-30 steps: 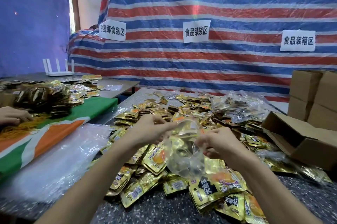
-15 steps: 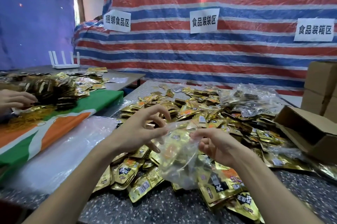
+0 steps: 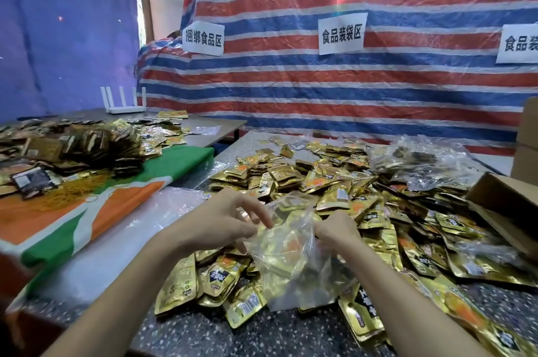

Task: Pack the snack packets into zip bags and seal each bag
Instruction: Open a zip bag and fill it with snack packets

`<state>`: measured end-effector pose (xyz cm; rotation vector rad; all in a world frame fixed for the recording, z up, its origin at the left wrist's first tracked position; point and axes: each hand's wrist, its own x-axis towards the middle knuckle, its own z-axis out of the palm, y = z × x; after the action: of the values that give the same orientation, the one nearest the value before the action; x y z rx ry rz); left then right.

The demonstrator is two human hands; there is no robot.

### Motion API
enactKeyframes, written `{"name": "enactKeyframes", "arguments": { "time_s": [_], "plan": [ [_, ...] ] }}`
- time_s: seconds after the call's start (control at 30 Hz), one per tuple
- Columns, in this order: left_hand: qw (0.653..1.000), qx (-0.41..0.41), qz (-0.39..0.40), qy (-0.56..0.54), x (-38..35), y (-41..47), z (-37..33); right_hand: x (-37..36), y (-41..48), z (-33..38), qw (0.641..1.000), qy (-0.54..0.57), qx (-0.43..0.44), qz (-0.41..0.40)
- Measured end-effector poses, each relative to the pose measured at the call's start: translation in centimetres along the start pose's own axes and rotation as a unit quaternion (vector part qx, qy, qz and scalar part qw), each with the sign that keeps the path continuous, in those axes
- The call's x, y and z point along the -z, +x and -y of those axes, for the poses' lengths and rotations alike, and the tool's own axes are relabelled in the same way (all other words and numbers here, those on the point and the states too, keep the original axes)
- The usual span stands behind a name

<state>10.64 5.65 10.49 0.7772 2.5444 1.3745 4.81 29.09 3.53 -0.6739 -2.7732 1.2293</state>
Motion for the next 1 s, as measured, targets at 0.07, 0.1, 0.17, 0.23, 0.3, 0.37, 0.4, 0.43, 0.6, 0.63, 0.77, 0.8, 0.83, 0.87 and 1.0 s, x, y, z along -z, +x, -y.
{"name": "enactKeyframes", "arguments": {
  "time_s": [0.07, 0.1, 0.17, 0.23, 0.3, 0.37, 0.4, 0.43, 0.6, 0.63, 0.77, 0.8, 0.83, 0.87, 1.0],
  "plan": [
    [1.0, 0.013, 0.01, 0.008, 0.2, -0.3, 0.0, 0.0, 0.1, 0.1, 1.0, 0.01, 0.007, 0.015],
    [1.0, 0.02, 0.011, 0.01, 0.4, -0.3, 0.0, 0.2, 0.1, 0.1, 0.999, 0.034, 0.006, 0.024],
    [0.999, 0.034, 0.007, 0.006, 0.5, -0.1, -0.1, 0.9, -0.1, 0.1, 0.994, 0.104, 0.006, 0.03],
    [0.999, 0.045, 0.0, 0.006, 0.4, 0.2, -0.1, 1.9, -0.5, 0.1, 0.989, 0.144, 0.014, 0.01],
    [0.998, 0.054, -0.005, -0.006, 0.0, 0.6, -0.1, 3.3, -0.7, -0.2, 0.983, 0.18, 0.034, -0.009],
    [0.998, 0.051, -0.005, -0.023, -0.5, 1.2, -0.2, 5.2, -1.0, -0.7, 0.976, 0.207, 0.052, -0.05],
    [0.998, 0.045, -0.001, -0.034, -0.8, 1.5, -0.3, 6.2, -1.2, -1.0, 0.967, 0.236, 0.056, -0.075],
    [0.998, 0.039, 0.002, -0.045, -1.1, 1.8, -0.4, 7.4, -1.4, -1.2, 0.952, 0.286, 0.061, -0.091],
    [0.995, 0.051, 0.019, -0.089, -3.3, 3.8, -1.2, 12.8, -3.5, -0.9, 0.808, 0.563, 0.154, -0.08],
    [0.995, 0.053, 0.022, -0.085, -3.7, 4.2, -1.5, 13.7, -4.0, -0.5, 0.781, 0.595, 0.176, -0.073],
    [0.995, 0.039, 0.042, -0.08, -5.3, 5.3, -2.8, 16.0, -5.8, 1.0, 0.699, 0.672, 0.243, 0.011],
    [0.995, 0.034, 0.049, -0.082, -5.7, 5.5, -3.2, 16.0, -6.2, 1.3, 0.694, 0.675, 0.248, 0.027],
    [0.993, 0.03, 0.056, -0.094, -6.0, 5.7, -3.5, 15.8, -6.5, 1.6, 0.691, 0.678, 0.247, 0.042],
    [0.99, 0.029, 0.062, -0.12, -6.3, 5.8, -3.9, 15.3, -6.7, 1.7, 0.689, 0.681, 0.241, 0.058],
    [0.956, 0.033, 0.08, -0.282, -6.6, 6.0, -4.7, 12.9, -6.7, 0.7, 0.705, 0.666, 0.209, 0.124]
  ]
}}
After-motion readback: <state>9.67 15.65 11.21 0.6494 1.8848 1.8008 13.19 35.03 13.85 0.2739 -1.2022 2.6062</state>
